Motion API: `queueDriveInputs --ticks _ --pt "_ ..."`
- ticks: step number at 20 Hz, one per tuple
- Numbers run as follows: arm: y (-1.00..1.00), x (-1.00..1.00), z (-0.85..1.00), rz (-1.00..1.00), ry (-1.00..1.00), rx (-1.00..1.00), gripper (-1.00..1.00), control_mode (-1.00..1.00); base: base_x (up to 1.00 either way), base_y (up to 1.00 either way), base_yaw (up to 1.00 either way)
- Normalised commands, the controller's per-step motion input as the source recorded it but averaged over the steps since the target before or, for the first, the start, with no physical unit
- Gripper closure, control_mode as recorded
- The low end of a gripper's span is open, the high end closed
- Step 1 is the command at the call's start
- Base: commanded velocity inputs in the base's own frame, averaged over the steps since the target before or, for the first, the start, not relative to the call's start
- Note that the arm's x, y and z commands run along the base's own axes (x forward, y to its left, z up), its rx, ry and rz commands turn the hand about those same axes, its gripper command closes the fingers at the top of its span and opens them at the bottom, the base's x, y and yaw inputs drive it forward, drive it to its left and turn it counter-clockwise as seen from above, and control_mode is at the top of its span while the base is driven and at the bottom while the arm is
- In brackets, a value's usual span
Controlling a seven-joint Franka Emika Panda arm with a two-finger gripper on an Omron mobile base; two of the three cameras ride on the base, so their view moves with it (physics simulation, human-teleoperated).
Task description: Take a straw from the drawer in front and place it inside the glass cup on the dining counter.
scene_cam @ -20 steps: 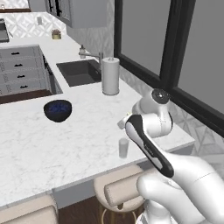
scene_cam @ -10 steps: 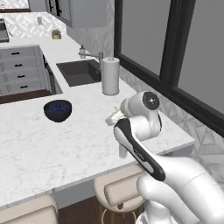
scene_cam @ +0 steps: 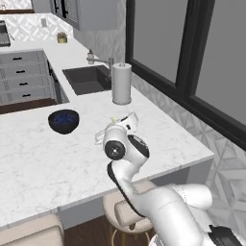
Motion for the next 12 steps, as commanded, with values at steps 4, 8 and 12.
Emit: queueDriveInputs --ticks 4,8,12 --pt "0.02 0.03 0.00 -0.41 -0.28 -0.06 1.00 -1.00 0.00 0.00 0.00" --pt "-0.29 0.00 0.00 -0.32 -0.15 0.00 1.00 -1.00 0.00 0.00 0.00" --pt "-0.44 0.00 0.00 -0.06 -0.18 0.09 1.00 -1.00 0.00 0.00 0.00"
